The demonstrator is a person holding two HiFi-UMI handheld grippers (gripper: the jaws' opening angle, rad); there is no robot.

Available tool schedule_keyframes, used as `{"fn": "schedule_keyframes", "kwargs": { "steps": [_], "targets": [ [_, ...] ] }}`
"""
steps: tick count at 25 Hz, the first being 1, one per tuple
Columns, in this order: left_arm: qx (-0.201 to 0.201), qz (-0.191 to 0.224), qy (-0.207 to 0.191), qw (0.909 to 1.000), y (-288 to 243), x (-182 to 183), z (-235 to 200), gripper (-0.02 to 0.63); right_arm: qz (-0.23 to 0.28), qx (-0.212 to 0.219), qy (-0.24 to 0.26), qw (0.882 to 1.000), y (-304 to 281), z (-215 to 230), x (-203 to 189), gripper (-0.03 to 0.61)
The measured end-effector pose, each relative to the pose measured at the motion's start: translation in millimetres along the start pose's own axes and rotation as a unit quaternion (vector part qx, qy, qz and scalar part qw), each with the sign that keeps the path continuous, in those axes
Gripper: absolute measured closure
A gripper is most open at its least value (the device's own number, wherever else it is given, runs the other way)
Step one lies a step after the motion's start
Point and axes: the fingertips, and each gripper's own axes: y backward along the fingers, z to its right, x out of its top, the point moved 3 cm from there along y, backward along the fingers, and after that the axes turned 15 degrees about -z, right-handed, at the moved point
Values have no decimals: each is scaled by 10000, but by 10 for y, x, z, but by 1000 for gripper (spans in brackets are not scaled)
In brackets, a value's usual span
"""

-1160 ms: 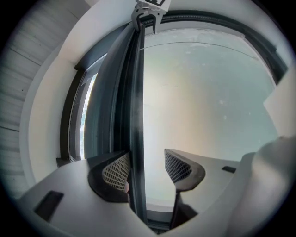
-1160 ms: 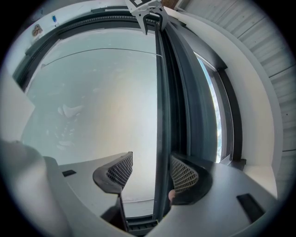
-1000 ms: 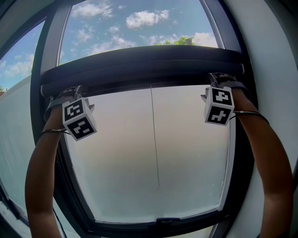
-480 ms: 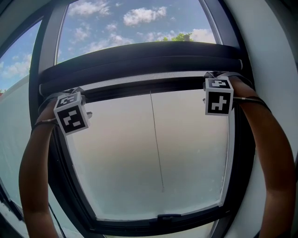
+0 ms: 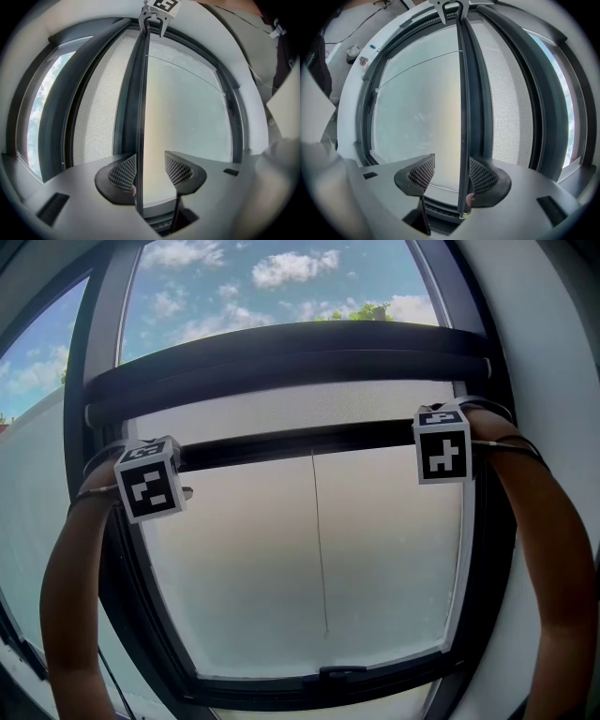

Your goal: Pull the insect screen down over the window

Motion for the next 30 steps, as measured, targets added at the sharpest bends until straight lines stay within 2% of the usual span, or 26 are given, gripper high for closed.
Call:
{"fn": "schedule_keyframes", "kwargs": {
  "steps": [4, 14, 21, 26, 30],
  "targets": [
    [-252, 68, -70, 9996, -32, 6, 171, 423, 152, 139, 33, 9998, -25, -184, 13, 348],
    [-502, 118, -236, 9984, 18, 8, 390, 423, 343, 334, 107, 9988, 11, -409, 15, 348],
    [-988, 338, -489, 9933, -32, 67, 708, 443, 265, 986, 276, 9944, -117, -850, 25, 350],
    [-1006, 429, -417, 9931, -53, 71, 845, 443, 289, 1005, 342, 9939, -130, -982, -1, 350],
    [-979, 325, -456, 9936, -88, 50, 944, 443, 376, 979, 332, 9939, -146, -1073, 16, 350]
  ]
}}
